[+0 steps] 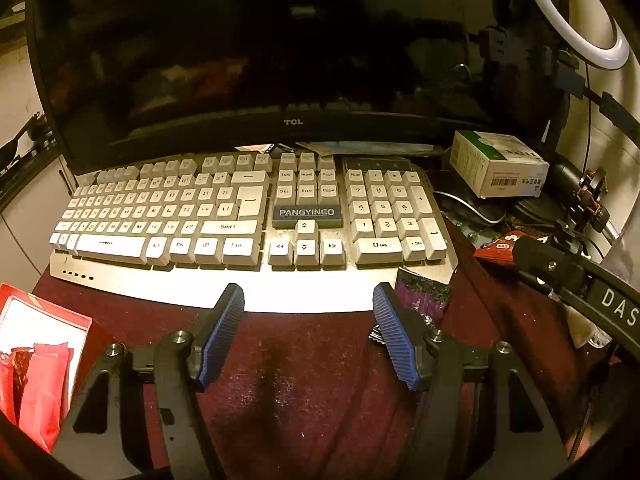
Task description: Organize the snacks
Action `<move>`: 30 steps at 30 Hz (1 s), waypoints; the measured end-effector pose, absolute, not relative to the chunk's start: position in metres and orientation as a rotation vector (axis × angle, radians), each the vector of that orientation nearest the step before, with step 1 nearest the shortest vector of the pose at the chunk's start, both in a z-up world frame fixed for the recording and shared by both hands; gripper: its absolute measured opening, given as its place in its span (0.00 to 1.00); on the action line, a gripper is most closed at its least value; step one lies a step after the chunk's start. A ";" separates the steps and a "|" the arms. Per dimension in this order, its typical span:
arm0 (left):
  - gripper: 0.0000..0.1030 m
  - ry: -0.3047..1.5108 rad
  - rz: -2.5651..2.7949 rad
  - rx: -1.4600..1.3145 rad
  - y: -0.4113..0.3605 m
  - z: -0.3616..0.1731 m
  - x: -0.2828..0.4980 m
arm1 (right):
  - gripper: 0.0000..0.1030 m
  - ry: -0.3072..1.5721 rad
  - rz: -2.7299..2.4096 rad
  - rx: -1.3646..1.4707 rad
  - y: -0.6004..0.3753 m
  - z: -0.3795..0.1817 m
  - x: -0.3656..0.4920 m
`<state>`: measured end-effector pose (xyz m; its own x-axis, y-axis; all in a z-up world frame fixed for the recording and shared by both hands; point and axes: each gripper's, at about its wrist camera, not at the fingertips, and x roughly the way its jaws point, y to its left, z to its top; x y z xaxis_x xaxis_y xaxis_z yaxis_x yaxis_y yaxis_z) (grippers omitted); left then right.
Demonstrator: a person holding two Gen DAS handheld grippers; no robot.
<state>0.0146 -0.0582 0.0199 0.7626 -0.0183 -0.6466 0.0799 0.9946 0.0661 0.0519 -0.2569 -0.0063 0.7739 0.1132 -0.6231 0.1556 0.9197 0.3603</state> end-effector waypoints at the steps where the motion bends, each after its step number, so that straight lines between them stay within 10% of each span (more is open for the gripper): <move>1: 0.64 0.704 -0.055 0.089 -0.058 0.019 0.015 | 0.73 0.690 -0.024 0.412 -0.257 -0.006 0.052; 30: 0.64 0.766 -0.089 0.055 -0.056 0.010 0.024 | 0.73 0.667 -0.039 0.447 -0.264 -0.003 0.044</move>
<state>0.0236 -0.0562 0.0097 0.7169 -0.0605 -0.6945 0.1006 0.9948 0.0172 0.0435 -0.2637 -0.0026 0.7883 0.1063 -0.6060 0.1766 0.9044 0.3883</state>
